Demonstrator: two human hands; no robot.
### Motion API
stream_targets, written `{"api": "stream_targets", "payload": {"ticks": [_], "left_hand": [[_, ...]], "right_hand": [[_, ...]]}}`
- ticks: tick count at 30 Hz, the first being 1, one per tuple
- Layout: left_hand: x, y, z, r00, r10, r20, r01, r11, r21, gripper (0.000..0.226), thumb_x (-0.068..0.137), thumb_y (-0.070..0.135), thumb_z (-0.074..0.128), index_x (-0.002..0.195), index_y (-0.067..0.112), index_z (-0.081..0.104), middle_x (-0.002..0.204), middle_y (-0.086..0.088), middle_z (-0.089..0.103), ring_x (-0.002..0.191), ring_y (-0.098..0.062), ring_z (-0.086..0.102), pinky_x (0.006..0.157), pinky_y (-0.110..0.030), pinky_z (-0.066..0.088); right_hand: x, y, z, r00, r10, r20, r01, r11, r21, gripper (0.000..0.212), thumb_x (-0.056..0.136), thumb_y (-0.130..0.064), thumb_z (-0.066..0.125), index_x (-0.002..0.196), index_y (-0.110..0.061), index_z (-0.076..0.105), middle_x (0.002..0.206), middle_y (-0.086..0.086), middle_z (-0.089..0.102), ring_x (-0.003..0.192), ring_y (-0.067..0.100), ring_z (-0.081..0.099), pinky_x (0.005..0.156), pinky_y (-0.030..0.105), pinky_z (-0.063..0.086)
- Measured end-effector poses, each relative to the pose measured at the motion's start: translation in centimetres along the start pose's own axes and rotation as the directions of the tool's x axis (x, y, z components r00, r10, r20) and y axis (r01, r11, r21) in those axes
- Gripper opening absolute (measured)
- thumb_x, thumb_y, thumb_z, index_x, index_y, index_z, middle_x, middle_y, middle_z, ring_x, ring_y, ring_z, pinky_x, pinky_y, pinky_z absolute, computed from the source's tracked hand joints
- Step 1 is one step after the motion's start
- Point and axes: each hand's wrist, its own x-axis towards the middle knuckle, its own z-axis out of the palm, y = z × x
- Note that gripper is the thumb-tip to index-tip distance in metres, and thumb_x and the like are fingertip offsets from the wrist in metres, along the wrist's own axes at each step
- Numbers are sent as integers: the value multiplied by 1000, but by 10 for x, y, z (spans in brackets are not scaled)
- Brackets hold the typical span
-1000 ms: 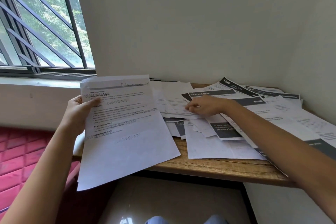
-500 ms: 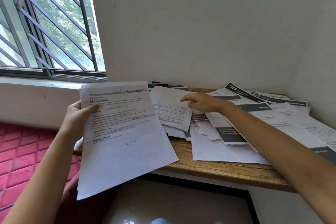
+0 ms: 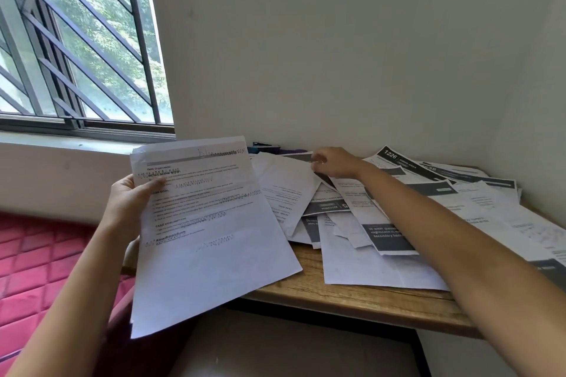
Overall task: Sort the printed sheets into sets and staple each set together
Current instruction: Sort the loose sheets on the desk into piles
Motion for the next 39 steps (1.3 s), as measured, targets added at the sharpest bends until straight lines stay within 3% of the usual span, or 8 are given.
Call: {"api": "stream_targets", "payload": {"ticks": [5, 20, 23, 26, 30, 33, 36, 39], "left_hand": [[11, 1, 11, 1000, 12, 23, -11, 1000, -25, 10, 89, 1, 62, 90, 11, 64, 66, 3, 73, 56, -10, 69, 49, -24, 56], [28, -13, 21, 999, 20, 51, -20, 1000, -4, 9, 88, 4, 64, 90, 12, 65, 73, -1, 74, 61, -13, 71, 50, -25, 56], [26, -13, 23, 998, 21, 53, -21, 1000, 5, 8, 88, 4, 64, 90, 12, 64, 70, 0, 74, 60, -12, 71, 49, -24, 56], [23, -12, 23, 999, 21, 50, -22, 1000, 7, 8, 89, 4, 64, 91, 12, 65, 76, -3, 74, 61, -13, 71, 50, -26, 57], [16, -10, 26, 998, 32, 56, -31, 999, -22, 8, 90, 3, 62, 90, 11, 64, 70, 1, 74, 60, -13, 70, 51, -27, 58], [10, -4, 31, 998, 36, 47, -33, 997, -68, 9, 90, 2, 62, 90, 11, 64, 68, 1, 73, 59, -13, 70, 52, -27, 58], [6, 3, 38, 998, 29, 54, -22, 993, -117, 8, 90, 3, 62, 91, 11, 65, 71, 0, 74, 62, -14, 71, 55, -30, 60], [1, 9, 44, 997, 22, 68, -12, 989, -148, 8, 90, 4, 62, 91, 10, 65, 72, 0, 74, 62, -14, 70, 57, -31, 60]], "right_hand": [[30, 10, 3, 990, 140, -2, -140, 988, 66, 46, 95, -37, 55, 127, -4, 51, 131, 12, 53, 120, 26, 49, 101, 35, 39], [73, 4, 20, 985, 159, 73, -166, 981, 105, 60, 80, -33, 76, 123, 1, 54, 120, 12, 56, 116, 29, 53, 92, 32, 42], [73, 5, 21, 987, 158, 13, -158, 973, 168, 58, 75, -25, 81, 120, 3, 58, 120, 14, 60, 114, 28, 55, 92, 30, 43], [73, 4, 18, 977, 134, -163, -93, 967, 239, 37, 77, -10, 76, 110, 4, 67, 113, 17, 65, 108, 28, 60, 82, 25, 43], [62, -5, 0, 902, 197, -383, -26, 912, 408, 8, 80, -8, 71, 85, -1, 71, 89, 12, 68, 84, 17, 59, 63, 19, 38], [48, -10, -26, 838, 292, -461, -22, 862, 507, 4, 83, -13, 69, 83, -10, 71, 85, 2, 65, 83, 13, 57, 72, 18, 39], [31, -7, -56, 752, 418, -509, -40, 800, 599, 18, 84, -12, 65, 66, -15, 62, 72, -1, 59, 79, 17, 56, 65, 23, 41], [7, 4, -75, 673, 572, -470, -111, 705, 701, 17, 88, -6, 56, 100, 4, 62, 87, 9, 56, 78, 23, 54, 61, 28, 46]]}}
